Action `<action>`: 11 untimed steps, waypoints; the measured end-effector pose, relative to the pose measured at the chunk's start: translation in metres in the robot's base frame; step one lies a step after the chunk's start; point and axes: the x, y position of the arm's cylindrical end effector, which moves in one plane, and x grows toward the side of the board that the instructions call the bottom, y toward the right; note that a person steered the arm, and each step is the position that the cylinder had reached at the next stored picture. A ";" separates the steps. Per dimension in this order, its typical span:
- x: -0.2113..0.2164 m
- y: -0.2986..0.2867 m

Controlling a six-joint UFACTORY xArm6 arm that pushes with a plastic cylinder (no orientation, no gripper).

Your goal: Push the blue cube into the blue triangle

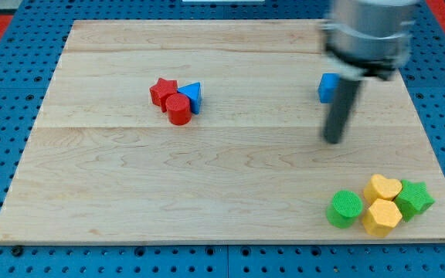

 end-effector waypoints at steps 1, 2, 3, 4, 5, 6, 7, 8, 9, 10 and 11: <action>-0.051 0.030; -0.082 -0.010; -0.101 -0.080; -0.112 -0.031; -0.123 -0.059; -0.134 -0.137; -0.136 -0.196; -0.136 -0.199; -0.131 -0.211; -0.130 -0.229; -0.132 -0.213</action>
